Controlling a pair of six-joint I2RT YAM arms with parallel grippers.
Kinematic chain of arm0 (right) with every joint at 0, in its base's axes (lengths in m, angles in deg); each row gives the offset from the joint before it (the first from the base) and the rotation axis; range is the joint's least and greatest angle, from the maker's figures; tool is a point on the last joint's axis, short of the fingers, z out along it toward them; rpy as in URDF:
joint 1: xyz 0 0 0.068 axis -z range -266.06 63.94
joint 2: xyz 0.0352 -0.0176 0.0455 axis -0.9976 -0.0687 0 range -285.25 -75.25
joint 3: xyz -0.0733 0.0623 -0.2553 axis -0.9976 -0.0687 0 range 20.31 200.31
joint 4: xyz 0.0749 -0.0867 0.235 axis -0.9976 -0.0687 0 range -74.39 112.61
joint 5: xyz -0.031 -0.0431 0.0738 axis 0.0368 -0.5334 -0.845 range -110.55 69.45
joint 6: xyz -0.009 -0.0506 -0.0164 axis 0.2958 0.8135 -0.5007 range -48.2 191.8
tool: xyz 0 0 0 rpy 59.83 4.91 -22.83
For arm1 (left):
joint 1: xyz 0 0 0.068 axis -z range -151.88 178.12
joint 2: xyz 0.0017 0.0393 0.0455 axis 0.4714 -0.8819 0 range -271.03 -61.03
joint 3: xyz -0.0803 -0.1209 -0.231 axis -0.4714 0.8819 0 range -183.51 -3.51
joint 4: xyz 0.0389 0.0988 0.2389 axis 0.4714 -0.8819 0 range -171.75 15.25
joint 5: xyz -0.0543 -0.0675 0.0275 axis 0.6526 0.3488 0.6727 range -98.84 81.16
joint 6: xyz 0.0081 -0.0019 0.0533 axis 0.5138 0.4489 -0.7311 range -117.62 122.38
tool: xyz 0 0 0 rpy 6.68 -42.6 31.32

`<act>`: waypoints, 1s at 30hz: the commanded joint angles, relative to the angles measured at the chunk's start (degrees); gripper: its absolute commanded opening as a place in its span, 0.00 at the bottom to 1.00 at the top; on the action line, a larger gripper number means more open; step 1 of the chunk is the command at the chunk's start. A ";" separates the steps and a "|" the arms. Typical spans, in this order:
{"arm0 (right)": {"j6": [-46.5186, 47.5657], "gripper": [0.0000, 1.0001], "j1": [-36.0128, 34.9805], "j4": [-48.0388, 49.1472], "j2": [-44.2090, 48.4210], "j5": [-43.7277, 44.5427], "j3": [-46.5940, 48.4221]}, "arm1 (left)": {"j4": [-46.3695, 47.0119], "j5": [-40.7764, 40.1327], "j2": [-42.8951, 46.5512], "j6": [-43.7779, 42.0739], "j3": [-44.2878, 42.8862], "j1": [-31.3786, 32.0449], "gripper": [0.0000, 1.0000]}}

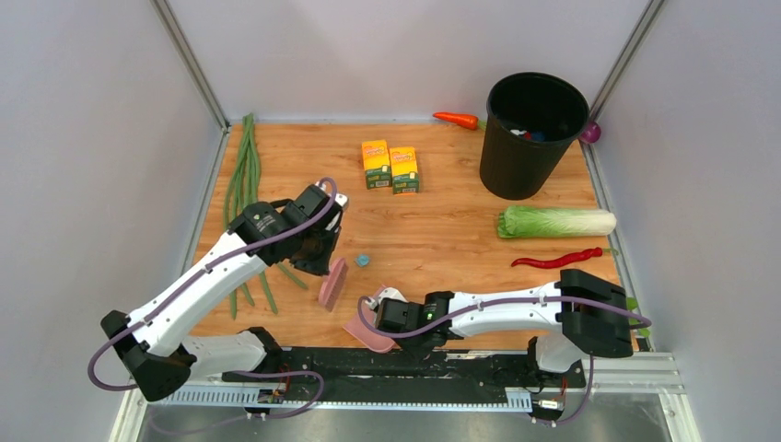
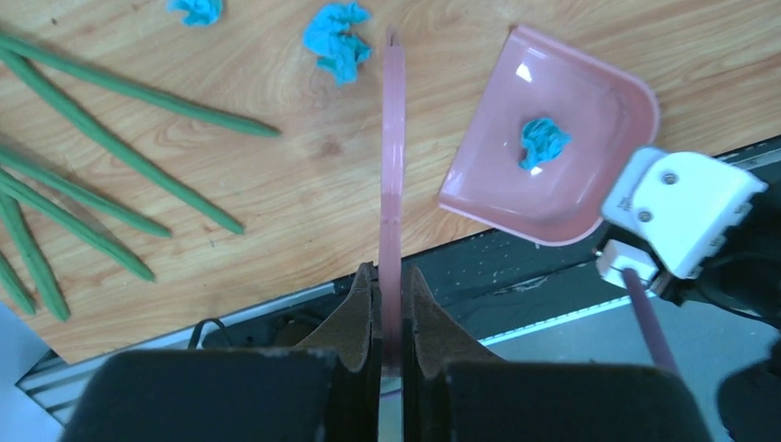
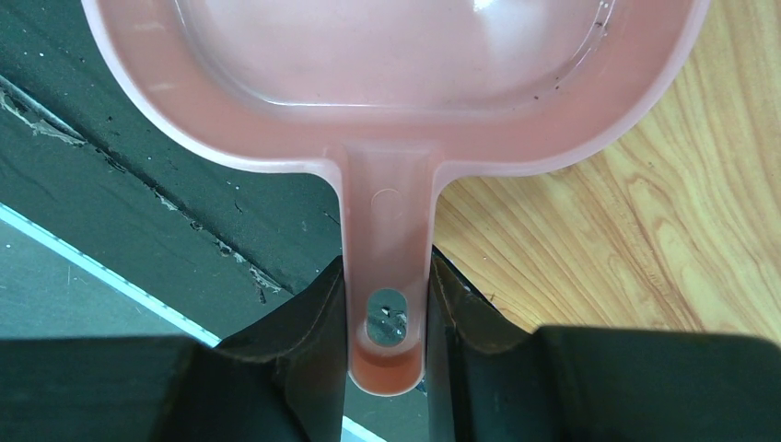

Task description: Sweep away the paper scraps from the table

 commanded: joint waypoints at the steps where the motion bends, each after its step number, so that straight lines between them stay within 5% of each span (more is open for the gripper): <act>1: -0.10 0.00 -0.31 1.57 0.51 1.53 -0.04 | 3.71 2.47 0.40 0.74 4.84 0.03 0.00; 14: 2.71 0.00 -0.31 1.57 -2.66 1.88 2.42 | 13.05 15.75 2.25 4.61 10.03 0.03 0.00; 30: 2.45 0.00 0.22 -3.60 -0.72 3.37 10.93 | -6.73 0.55 6.64 4.43 -11.31 0.03 0.00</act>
